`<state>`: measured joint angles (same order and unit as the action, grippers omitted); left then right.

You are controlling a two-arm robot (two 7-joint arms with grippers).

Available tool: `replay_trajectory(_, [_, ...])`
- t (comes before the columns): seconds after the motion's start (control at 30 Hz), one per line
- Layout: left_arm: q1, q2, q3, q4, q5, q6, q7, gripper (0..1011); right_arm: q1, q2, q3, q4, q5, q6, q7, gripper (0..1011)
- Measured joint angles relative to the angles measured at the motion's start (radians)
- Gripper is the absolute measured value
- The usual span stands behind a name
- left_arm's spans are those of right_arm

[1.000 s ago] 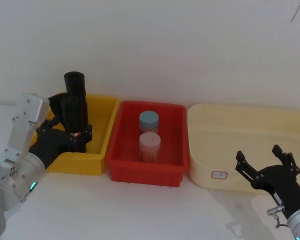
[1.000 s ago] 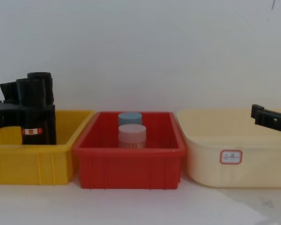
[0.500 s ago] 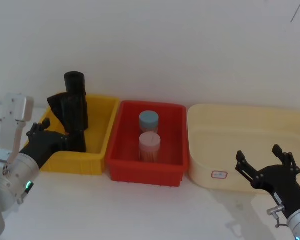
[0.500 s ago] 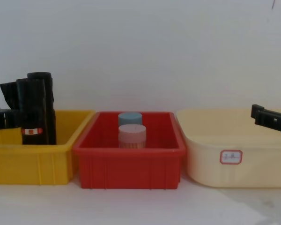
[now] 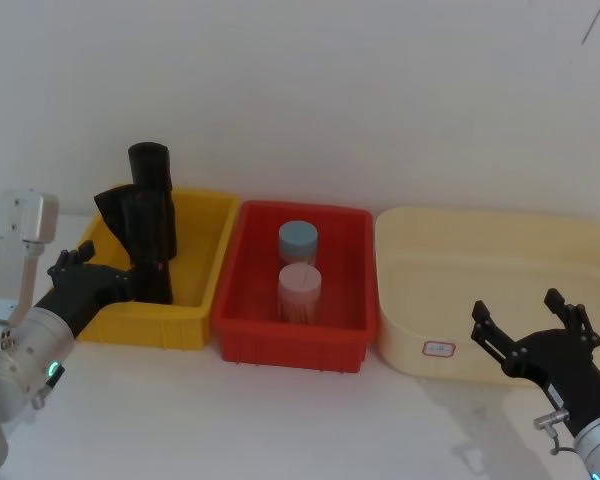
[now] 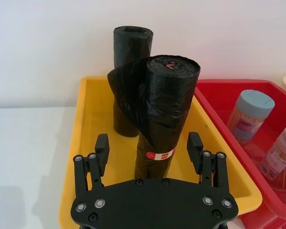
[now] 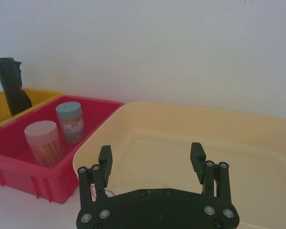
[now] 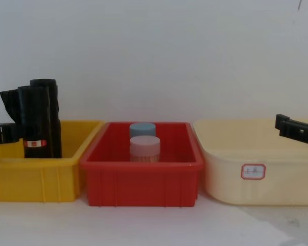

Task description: Pick up the garbage bag with the one hand and transfer it to the other hand.

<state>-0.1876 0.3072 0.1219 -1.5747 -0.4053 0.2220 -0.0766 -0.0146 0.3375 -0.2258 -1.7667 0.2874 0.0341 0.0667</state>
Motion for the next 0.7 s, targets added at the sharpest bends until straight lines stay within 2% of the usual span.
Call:
replay_trajectory(0.33, [-0.002, 0.014, 0.008, -0.017, 0.024, 0.033, 0.001, 1001, 0.0, 0.0, 0.0, 0.0, 0.0, 0.0, 0.0, 1000])
replay_trajectory(0.7, [-0.06, 0.02, 0.031, -0.003, 0.055, 0.106, -0.002, 1001, 0.0, 0.0, 0.0, 0.0, 0.0, 0.0, 0.0, 1000])
